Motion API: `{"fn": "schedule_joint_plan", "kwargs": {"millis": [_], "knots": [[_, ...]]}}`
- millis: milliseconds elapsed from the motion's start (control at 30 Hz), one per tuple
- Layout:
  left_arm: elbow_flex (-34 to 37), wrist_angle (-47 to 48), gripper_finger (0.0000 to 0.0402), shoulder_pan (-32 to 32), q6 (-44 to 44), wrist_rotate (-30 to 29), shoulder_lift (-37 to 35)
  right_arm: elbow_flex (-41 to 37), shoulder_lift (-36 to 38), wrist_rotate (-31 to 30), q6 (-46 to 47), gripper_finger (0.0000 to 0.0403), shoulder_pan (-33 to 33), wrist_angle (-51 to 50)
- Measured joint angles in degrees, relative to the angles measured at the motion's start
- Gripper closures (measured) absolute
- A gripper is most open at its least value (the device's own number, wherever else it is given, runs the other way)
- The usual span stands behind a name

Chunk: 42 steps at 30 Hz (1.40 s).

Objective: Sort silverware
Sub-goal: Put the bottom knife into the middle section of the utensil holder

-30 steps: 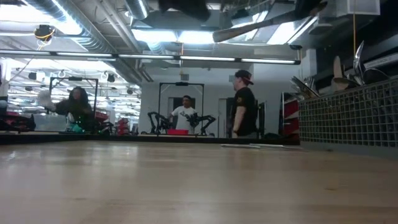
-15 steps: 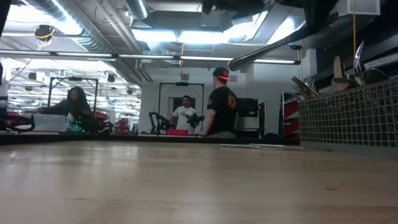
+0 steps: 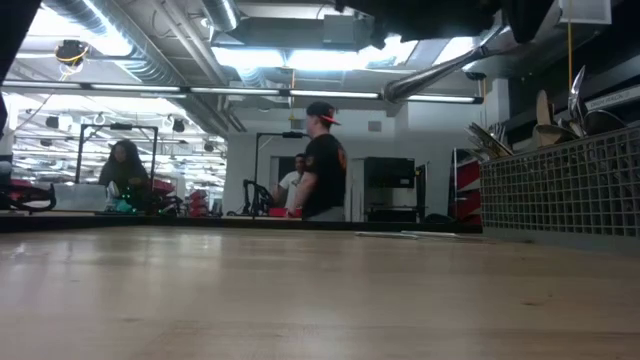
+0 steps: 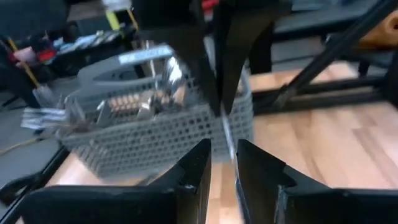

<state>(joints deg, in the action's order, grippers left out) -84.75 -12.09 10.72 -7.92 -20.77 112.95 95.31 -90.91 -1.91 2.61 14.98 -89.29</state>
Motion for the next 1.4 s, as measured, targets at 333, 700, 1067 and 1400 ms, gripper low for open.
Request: {"fn": "schedule_joint_plan", "kwargs": {"millis": [333, 700, 1067, 1400], "knots": [[0.0, -4.1, 0.033, -0.4, 2.7, 2.6, 1.6, 0.0, -0.1, 0.0, -0.1, 0.0399, 0.0, 3.2], [0.0, -3.4, 0.033, -0.7, 3.5, 2.9, 3.4, 0.0, -0.1, 0.0, -0.1, 0.04, 0.0, 5.7], [0.0, -3.4, 0.0393, -1.5, 4.8, 2.6, 3.4, 0.0, -0.1, -0.6, 0.9, 0.0396, -0.1, 5.8], [0.0, -3.2, 0.0399, -2.3, 8.1, 3.4, 3.4, 0.0, -0.1, -1.5, 6.0, 0.0328, -0.1, 7.0]]}}
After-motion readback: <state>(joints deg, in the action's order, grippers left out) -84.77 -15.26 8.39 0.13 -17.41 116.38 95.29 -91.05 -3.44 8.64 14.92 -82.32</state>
